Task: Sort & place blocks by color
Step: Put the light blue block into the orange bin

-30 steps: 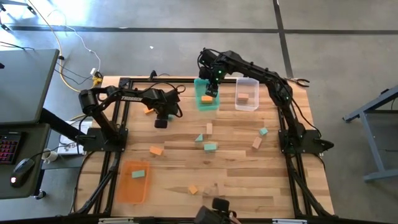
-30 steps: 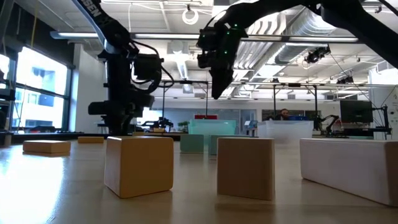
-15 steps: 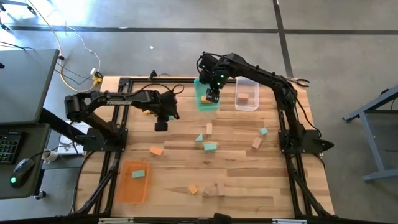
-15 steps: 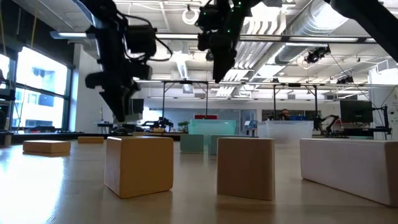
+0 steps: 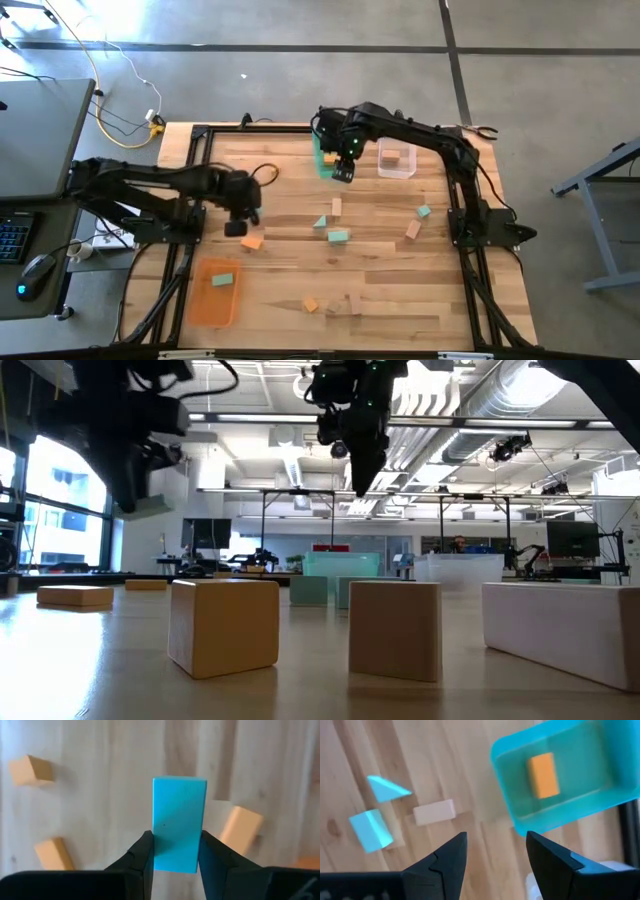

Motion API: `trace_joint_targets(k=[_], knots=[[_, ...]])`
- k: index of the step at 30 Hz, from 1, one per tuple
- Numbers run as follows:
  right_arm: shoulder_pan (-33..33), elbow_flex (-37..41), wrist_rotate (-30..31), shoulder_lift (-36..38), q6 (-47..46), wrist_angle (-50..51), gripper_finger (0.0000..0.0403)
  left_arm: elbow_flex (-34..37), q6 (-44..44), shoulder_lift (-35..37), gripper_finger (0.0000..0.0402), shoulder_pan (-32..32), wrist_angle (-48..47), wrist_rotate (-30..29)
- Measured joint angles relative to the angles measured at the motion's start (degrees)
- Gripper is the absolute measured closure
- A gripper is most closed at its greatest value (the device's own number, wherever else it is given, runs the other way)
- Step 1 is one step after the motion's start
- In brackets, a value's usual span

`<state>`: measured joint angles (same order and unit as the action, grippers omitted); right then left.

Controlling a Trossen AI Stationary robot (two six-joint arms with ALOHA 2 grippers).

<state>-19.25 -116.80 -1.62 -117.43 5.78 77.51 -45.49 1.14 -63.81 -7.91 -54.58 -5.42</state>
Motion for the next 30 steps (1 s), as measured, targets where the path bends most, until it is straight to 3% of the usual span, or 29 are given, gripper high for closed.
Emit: trace_joint_targets(k=[10,16,30], knots=[[6.9,1.4,0.0,0.2,-6.3,0.5,0.0211,1.5,18.4,7.1,0.0312,16.4,-4.0,0.2],[12.3,1.4,3.1,0.2,-10.7,1.7,0.0211,1.5,29.2,7.2,0.0312,26.7,-10.1,0.3],[24.1,1.4,6.2,0.2,-26.8,1.7,0.0211,1.5,46.3,7.1,0.0312,46.4,-10.2,3.5]])
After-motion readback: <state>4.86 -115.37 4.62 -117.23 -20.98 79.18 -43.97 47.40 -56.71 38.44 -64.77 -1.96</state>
